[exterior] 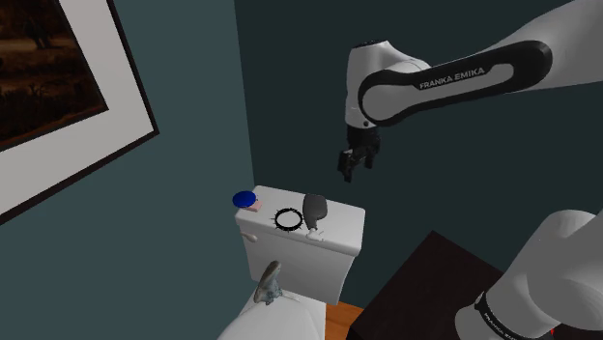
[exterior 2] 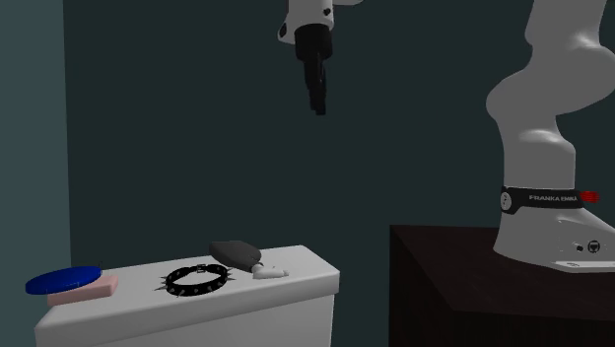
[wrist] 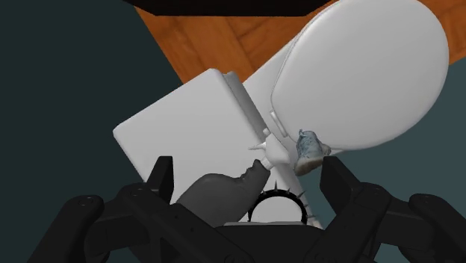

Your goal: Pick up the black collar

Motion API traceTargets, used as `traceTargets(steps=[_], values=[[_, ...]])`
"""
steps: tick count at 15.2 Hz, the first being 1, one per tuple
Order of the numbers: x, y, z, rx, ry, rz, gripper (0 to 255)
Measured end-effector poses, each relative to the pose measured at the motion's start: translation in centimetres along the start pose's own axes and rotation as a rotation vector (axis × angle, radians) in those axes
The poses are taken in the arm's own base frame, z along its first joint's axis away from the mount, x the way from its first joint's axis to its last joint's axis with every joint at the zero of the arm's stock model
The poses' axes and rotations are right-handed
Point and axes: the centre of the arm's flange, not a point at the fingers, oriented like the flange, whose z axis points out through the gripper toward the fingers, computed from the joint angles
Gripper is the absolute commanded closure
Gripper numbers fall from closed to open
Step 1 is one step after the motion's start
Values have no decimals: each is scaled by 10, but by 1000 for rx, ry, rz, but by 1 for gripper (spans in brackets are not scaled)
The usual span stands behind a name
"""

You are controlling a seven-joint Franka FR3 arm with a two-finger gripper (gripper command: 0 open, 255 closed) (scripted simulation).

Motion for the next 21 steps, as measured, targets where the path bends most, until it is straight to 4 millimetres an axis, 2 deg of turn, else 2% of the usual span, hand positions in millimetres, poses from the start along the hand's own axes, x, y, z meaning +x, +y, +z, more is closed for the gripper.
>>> traceTargets(steps=[17,21], values=[[158,-79,138,40,-44,122,0],[197,-96,175,50,-55,151,0]])
